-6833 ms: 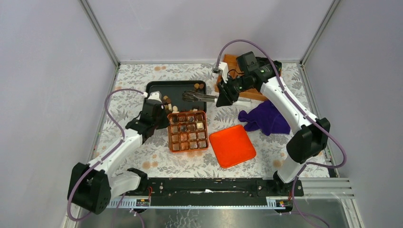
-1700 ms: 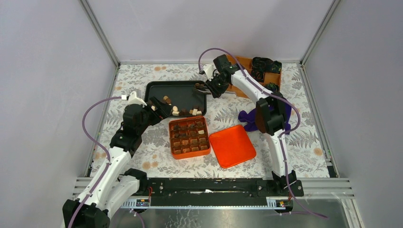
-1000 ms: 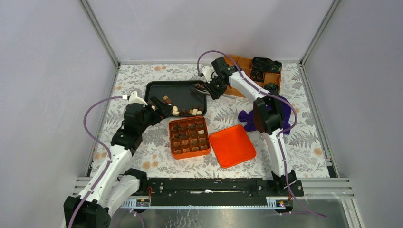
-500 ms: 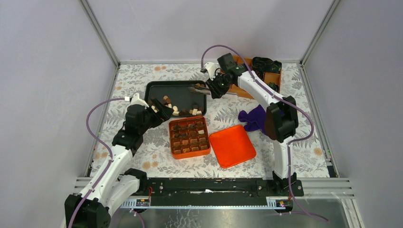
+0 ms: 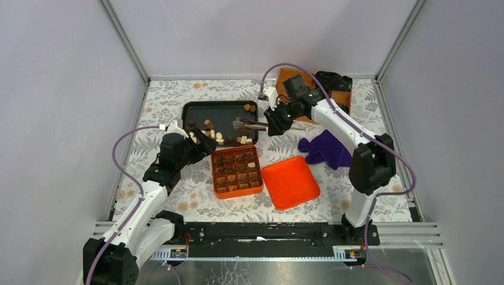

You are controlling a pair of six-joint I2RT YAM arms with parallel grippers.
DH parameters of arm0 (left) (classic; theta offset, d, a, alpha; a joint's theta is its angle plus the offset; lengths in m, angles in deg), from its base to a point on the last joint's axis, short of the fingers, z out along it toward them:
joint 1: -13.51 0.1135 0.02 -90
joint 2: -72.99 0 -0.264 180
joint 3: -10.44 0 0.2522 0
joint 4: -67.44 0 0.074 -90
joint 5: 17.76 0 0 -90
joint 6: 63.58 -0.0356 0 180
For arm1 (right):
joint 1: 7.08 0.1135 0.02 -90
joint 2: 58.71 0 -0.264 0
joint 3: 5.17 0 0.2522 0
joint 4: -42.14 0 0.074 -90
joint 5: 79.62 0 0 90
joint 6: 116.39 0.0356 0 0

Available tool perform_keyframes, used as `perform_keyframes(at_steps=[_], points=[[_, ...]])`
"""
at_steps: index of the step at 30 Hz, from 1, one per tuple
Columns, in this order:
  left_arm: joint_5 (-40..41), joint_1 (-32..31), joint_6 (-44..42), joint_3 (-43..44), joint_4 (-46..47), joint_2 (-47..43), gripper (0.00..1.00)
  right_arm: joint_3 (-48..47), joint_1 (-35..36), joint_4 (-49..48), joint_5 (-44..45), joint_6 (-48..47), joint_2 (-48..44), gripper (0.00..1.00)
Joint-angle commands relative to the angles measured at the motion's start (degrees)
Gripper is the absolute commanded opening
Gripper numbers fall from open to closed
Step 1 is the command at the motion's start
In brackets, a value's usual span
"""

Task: Pack the chocolate
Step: Pick up the fake chocolate from the plate, then pick up the packing box from the center of the board.

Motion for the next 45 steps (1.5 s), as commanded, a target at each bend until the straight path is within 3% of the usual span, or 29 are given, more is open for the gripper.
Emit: perform_keyframes(at_steps=[1, 12, 16, 21, 27, 45], points=[[-1.8, 0.4, 0.4, -1.0, 3.7, 1.5, 0.91, 3.1, 0.1, -0.6, -6.8, -1.7, -9.5, 0.11], [-5.6, 0.4, -0.5, 0.3, 4.0, 6.7, 0.88, 16.0, 0.1, 6.6, -13.3, -8.0, -19.7, 0.1], [-4.5, 0.4, -1.7, 1.4, 0.5, 9.5, 0.81, 18.3, 0.0, 7.1, -13.4, -8.7, -21.3, 0.1], [-1.6, 0.3, -2.8, 4.0, -5.5, 14.9, 0.7, 18.8, 0.1, 7.2, -14.0, -8.6, -21.8, 0.1], [3.4, -2.4, -3.6, 6.3, -8.9, 18.0, 0.64, 19.0, 0.1, 6.9, -14.2, -8.6, -21.6, 0.1], [8.3, -4.6, -7.4, 11.8, -9.8, 25.3, 0.44, 19.8, 0.0, 6.8, -13.6, -8.5, -21.9, 0.11]])
